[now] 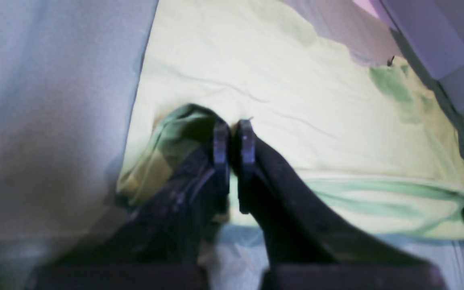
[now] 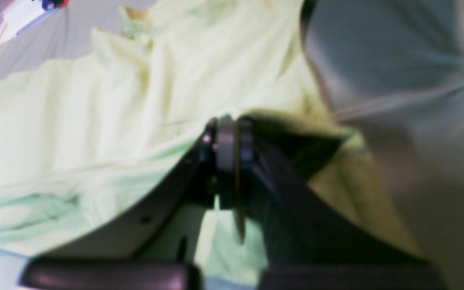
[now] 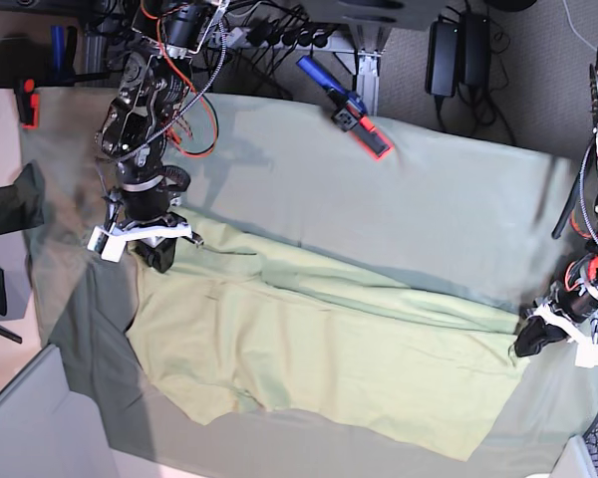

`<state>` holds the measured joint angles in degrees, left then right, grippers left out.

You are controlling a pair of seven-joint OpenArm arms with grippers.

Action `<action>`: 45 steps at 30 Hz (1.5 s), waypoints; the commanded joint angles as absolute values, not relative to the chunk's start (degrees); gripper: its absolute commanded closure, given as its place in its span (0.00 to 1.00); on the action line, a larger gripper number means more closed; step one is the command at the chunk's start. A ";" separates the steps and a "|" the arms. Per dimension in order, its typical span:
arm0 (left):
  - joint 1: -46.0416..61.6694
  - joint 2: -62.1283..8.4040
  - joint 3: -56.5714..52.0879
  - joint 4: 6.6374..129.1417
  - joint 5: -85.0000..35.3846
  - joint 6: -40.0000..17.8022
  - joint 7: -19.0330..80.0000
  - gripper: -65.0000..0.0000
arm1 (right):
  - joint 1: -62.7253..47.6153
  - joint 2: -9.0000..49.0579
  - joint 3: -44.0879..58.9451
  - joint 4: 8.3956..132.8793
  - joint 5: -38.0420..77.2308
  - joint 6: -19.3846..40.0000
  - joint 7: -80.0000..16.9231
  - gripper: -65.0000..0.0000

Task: Fold the T-shirt properly
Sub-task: 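Lift and fold the shirt lengthwise, pulling both grippers across the body, then lay the folded edge down and open both grippers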

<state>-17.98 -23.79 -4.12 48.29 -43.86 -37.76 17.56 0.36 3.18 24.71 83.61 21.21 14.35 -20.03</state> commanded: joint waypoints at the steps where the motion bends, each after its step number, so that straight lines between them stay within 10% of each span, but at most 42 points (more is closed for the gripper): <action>1: -19.53 -24.75 -4.40 49.01 -44.10 -38.39 15.49 0.85 | 1.26 3.95 24.82 84.03 21.67 16.53 -18.68 1.00; 4: -19.51 -24.75 -4.40 49.01 -41.04 -38.37 15.14 0.42 | 1.23 3.95 24.82 84.01 21.67 16.56 -18.68 0.95; 8: -19.51 -24.97 -4.71 49.06 -41.01 -38.33 16.95 0.29 | 1.19 3.95 24.82 84.09 22.13 16.73 -19.64 0.31; 25: -16.10 -29.34 -15.77 50.54 -57.45 -40.00 31.53 0.29 | -3.27 4.14 41.71 94.19 28.05 12.47 -35.05 0.32; 40: -14.24 -27.64 -15.77 50.52 -58.06 -40.00 30.79 0.29 | -4.45 3.81 34.41 86.67 33.61 16.69 -31.94 0.32; 42: -14.24 -27.49 -15.77 50.52 -58.08 -40.00 30.70 0.29 | -4.45 3.81 34.41 86.67 33.61 16.69 -30.83 0.42; 45: -14.31 -27.27 -15.75 50.52 -58.06 -40.00 30.09 0.29 | -4.47 3.79 34.41 86.67 33.63 16.69 -30.17 0.87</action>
<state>-13.06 -26.33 -15.49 49.52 -56.93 -39.03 31.33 -5.06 3.18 34.37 85.76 33.04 14.35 -31.53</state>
